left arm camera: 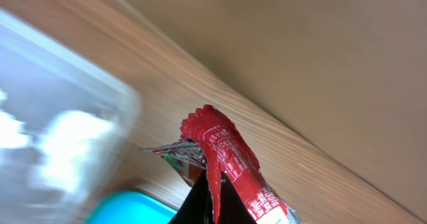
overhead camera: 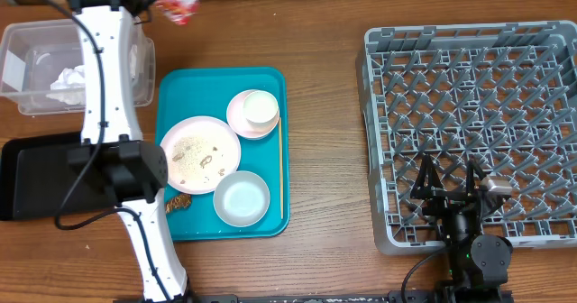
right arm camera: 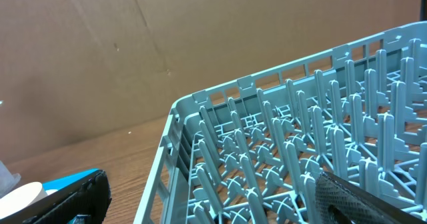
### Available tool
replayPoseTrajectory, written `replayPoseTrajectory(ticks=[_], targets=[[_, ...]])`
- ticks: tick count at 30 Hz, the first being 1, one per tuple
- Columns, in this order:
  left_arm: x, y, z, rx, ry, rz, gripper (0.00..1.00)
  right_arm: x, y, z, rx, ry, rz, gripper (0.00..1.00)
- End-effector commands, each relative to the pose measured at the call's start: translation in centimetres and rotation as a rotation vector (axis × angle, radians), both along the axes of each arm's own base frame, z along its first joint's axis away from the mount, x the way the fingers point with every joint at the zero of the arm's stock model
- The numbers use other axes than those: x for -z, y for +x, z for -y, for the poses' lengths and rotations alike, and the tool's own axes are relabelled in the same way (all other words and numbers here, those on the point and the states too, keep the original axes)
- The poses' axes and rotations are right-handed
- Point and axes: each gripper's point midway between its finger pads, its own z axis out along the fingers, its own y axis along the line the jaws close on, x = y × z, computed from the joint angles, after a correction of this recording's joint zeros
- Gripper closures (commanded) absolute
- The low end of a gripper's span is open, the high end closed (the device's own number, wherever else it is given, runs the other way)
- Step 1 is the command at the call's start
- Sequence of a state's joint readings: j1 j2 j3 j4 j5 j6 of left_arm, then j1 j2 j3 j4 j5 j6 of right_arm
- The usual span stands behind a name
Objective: Sort waste into correct bins and load items into the dishwasher
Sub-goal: 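Lift the red wrapper and drop it into the clear bin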
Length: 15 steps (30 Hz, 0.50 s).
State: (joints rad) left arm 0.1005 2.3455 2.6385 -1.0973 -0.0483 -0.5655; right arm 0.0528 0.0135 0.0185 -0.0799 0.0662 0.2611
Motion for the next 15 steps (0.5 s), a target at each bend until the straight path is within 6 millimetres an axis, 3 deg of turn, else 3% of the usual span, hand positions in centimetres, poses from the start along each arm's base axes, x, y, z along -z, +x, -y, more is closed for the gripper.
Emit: replayPoseTrajectory(ticks=[1,6,9,14,15], targets=[[-0.5,-1.5,-7.1,-0.163,0.209,-0.037,0.96,0.2,0.0,0.0,0.001,-0.003,0.004,0.0],[0.1,-1.9,-12.3,-0.271,0.243,-0.032,0.96,0.2,0.0,0.0,0.001,-0.003,0.004,0.0],[1.9,-2.2,-14.9,-0.311,0.239,-0.062,0.96,0.2,0.0,0.0,0.001,-0.003,0.004,0.0],[6.1,-3.1,-17.7,-0.348,0.223,-0.156,0.84,0.2,0.0,0.0,0.001,-0.003,0.004,0.0],[6.7,-3.4,-18.2,-0.355,0.22,-0.172,0.7,0.2,0.0,0.0,0.001,-0.003,0.004,0.0]])
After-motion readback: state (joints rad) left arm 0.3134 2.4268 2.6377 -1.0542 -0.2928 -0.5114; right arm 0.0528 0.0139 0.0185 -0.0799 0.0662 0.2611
